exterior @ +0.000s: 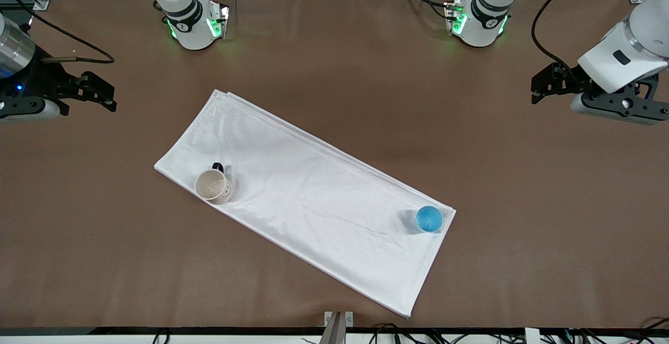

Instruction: Place blue cup into white mug on table

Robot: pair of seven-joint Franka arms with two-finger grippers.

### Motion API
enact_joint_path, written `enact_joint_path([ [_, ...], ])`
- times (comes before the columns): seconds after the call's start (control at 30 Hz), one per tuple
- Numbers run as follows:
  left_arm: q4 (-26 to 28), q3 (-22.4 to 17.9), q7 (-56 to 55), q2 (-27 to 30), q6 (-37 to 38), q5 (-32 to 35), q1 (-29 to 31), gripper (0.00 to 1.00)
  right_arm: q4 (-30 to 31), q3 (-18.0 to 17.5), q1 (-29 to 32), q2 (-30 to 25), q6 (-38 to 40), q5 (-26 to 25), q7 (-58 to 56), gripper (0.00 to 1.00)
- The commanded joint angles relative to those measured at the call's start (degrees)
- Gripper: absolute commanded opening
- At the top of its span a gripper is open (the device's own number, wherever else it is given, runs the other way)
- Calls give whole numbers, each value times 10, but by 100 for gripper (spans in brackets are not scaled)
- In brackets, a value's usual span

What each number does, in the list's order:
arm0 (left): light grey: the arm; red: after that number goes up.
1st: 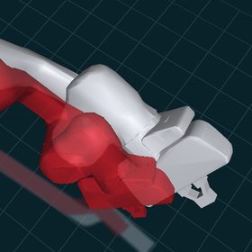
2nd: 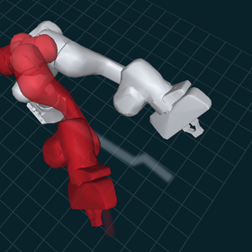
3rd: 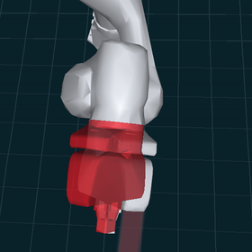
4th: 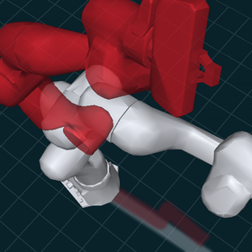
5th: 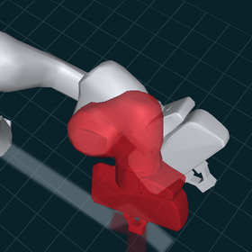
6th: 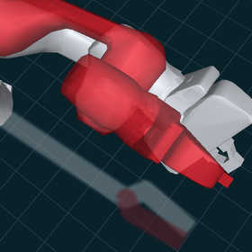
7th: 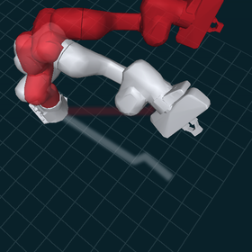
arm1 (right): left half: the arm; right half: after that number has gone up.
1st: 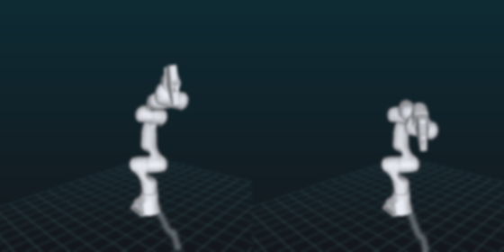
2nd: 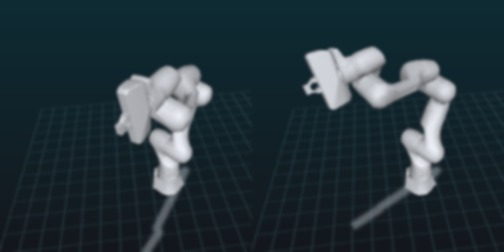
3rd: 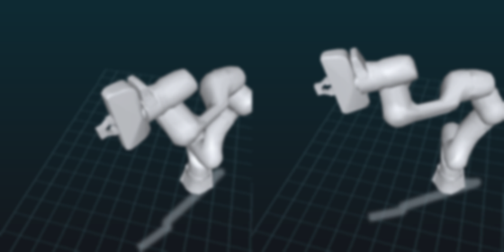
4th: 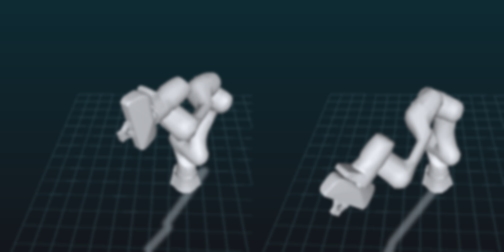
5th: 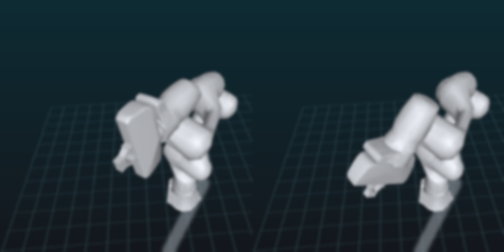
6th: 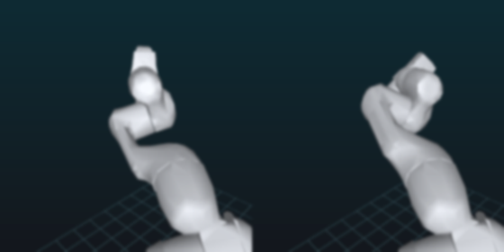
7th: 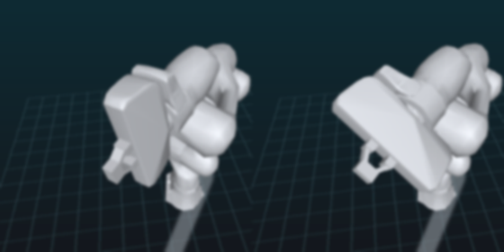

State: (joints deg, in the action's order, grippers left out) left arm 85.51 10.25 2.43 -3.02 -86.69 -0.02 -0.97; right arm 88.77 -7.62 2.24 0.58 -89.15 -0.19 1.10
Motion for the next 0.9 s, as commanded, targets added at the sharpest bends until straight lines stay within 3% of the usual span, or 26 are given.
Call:
enact_joint_path([
  [0.0, -11, -1, 5, -3, 6, -11, 4, 100, 4, 1, 3, -8, 2, 26, -10, 100],
  [0.73, -13, -1, -4, -88, 6, 2, -7, 100, 4, -3, 0, -15, 22, 28, -9, 100],
  [0.87, -11, -1, -6, -105, -29, 21, -7, 100, 4, -3, -1, -13, 19, 28, -9, 100],
])
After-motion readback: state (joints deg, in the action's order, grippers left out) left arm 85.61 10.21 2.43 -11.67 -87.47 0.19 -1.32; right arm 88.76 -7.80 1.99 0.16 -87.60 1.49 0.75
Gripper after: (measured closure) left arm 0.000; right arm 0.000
